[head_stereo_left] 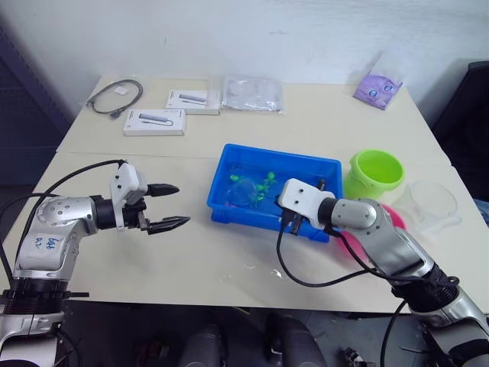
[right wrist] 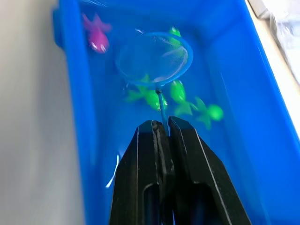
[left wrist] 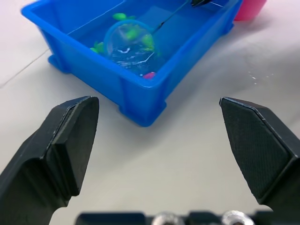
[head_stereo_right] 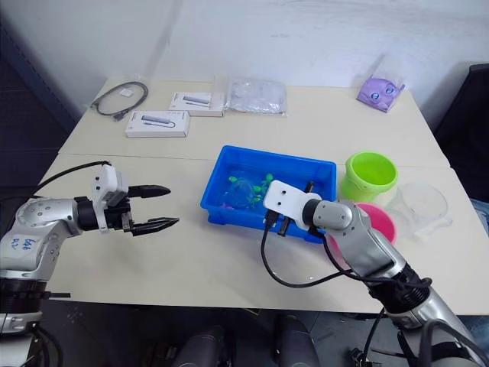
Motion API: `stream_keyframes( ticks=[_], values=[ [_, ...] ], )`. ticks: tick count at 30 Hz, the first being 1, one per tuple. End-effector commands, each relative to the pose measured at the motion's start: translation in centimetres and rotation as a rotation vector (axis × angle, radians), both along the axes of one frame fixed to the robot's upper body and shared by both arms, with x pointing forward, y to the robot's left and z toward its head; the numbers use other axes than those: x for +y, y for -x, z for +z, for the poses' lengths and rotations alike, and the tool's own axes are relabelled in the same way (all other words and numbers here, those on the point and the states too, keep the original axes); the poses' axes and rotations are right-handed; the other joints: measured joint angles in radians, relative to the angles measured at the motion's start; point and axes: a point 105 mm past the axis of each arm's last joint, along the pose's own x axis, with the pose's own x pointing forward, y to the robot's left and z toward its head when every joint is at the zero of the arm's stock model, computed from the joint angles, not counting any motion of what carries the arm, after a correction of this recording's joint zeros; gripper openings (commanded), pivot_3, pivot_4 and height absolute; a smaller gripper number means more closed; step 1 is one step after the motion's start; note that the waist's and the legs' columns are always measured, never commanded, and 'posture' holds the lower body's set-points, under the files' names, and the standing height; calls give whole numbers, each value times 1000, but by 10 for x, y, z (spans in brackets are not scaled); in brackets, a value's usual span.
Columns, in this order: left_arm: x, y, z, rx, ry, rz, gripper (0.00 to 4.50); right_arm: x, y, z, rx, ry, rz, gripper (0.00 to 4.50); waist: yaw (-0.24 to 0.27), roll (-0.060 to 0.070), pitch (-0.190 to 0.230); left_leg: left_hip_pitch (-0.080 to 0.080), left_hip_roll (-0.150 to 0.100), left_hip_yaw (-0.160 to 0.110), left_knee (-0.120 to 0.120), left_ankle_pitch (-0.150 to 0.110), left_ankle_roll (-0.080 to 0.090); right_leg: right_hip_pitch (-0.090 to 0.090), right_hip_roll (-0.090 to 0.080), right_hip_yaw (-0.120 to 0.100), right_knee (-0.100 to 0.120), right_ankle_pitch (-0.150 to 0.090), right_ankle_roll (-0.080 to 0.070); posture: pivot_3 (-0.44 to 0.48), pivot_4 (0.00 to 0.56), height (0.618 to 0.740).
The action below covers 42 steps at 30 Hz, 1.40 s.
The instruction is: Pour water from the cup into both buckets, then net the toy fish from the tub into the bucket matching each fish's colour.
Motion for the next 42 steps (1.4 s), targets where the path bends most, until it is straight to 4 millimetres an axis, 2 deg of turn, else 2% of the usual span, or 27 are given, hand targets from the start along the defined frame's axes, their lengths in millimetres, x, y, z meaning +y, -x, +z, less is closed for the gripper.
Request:
stream_keyframes(
  ticks=[1,4,8,13,17,21,24,30,33,36,39,42],
  values=[
    [-5,2,3,-21,-30,-27,4415,1,-1,5,-22,74,48,0,0,0,0,-1,0,0,0,0,0,-1,0,0,1,0,0,0,150,740],
    [-6,1,1,-20,-34,-26,4415,3,-1,1,5,105,71,0,-2,0,0,-2,0,1,0,0,0,-3,2,0,1,0,0,0,150,740],
    [-6,3,-5,-13,-54,-42,4415,16,4,-2,45,131,145,0,-4,0,0,-2,0,1,0,0,0,-3,2,0,2,0,0,0,150,740],
    [-6,4,-7,-28,-41,-37,4415,32,6,5,111,19,157,0,-3,0,0,-2,0,1,0,0,0,-3,2,0,2,0,0,0,150,740],
    [-5,5,-8,-32,-17,-16,4415,33,4,13,197,-131,106,0,-2,0,0,-2,0,1,0,0,0,-3,1,0,2,0,0,0,150,740],
    [-6,5,-8,-27,-3,-4,4415,23,7,24,271,-226,88,0,0,0,0,-2,0,1,1,0,0,-3,1,-1,2,0,0,0,150,740],
    [-9,7,-11,-33,-54,-42,4415,14,10,42,270,-262,111,0,0,0,0,-2,0,1,1,0,0,-3,1,-1,2,0,0,0,150,740],
    [-21,5,7,-83,0,-59,4415,-12,22,59,265,-258,150,0,1,0,0,-2,0,1,0,0,0,-3,1,-1,2,0,0,0,150,740],
    [-31,7,13,-127,34,-97,4415,-32,24,69,232,-286,114,0,4,0,0,-2,0,1,0,0,0,-3,1,-1,1,0,0,0,150,740],
    [-40,8,26,-159,127,-114,4415,-50,29,67,213,-299,71,0,5,0,0,-2,0,1,1,0,0,-2,1,-1,1,0,1,0,150,740],
    [-47,5,24,-156,121,-133,4415,-69,36,61,221,-343,3,0,5,0,0,-2,0,1,1,0,0,-2,1,-1,1,0,1,0,150,740],
    [-42,-4,27,-169,108,-96,4415,-80,43,56,198,-420,-49,0,6,0,0,-2,0,1,1,1,-1,-2,2,-1,2,0,1,0,150,740]
  ],
)
